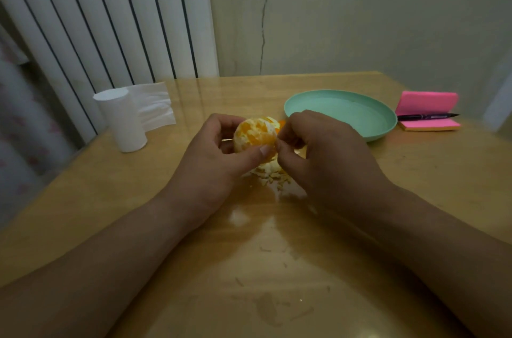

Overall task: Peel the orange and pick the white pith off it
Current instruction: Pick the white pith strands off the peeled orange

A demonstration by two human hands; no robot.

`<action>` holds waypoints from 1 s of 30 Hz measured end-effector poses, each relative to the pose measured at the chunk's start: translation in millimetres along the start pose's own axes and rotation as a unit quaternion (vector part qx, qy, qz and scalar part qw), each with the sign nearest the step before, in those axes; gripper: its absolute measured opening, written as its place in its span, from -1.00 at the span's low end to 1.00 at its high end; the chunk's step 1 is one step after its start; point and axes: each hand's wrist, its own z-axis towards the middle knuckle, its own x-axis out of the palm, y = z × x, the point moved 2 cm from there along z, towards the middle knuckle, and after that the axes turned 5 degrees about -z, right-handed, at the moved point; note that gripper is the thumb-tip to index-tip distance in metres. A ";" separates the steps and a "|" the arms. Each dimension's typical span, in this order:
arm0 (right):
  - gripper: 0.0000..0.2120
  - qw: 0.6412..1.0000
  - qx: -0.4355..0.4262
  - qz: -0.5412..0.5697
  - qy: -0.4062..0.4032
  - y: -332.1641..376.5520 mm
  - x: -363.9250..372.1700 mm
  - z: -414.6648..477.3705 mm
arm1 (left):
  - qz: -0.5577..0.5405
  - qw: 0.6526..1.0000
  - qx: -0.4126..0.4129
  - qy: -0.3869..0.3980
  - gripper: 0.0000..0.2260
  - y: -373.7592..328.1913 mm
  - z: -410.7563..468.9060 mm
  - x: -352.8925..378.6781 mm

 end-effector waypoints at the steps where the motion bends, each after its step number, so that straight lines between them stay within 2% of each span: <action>1: -0.89 1.000 -0.004 -0.003 -0.005 0.8 -0.6 0.2 | 0.010 1.000 0.006 0.003 -0.54 -0.2 -0.3 -0.4; 5: -0.86 1.000 -0.006 0.025 -0.012 3.7 -2.7 1.4 | 0.009 1.000 0.013 0.014 -0.54 0.1 -0.2 0.4; 8: -0.86 0.992 0.056 0.109 0.008 -0.9 -1.7 0.4 | -0.019 0.999 -0.012 0.027 -0.53 0.6 0.4 -0.5; 10: -0.89 0.978 0.093 0.182 0.032 -5.7 0.4 0.3 | -0.079 0.995 -0.048 0.046 -0.48 3.7 2.8 -2.6; 14: -0.85 0.951 0.125 0.278 0.043 -11.0 1.0 1.9 | -0.211 0.971 -0.090 0.066 -0.49 5.3 8.4 -3.5; 19: -0.89 0.930 0.165 0.326 0.036 -17.3 1.9 3.5 | -0.268 0.953 -0.109 0.091 -0.52 7.1 10.5 -4.7; 22: -0.86 0.931 0.179 0.315 0.039 -20.4 2.1 4.0 | -0.281 0.946 -0.114 0.113 -0.49 10.6 13.2 -7.4; 25: -0.86 0.961 0.162 0.205 0.092 -22.8 9.9 1.8 | -0.307 0.936 -0.128 0.112 -0.46 12.9 16.1 -9.0; 27: -0.97 0.972 0.155 0.142 0.107 -20.8 12.6 0.8 | -0.329 0.929 -0.136 0.100 -0.50 13.4 16.5 -9.9; 30: -0.87 0.974 0.155 0.135 0.092 -19.4 11.8 0.6 | -0.356 0.919 -0.148 0.081 -0.61 12.9 15.9 -9.7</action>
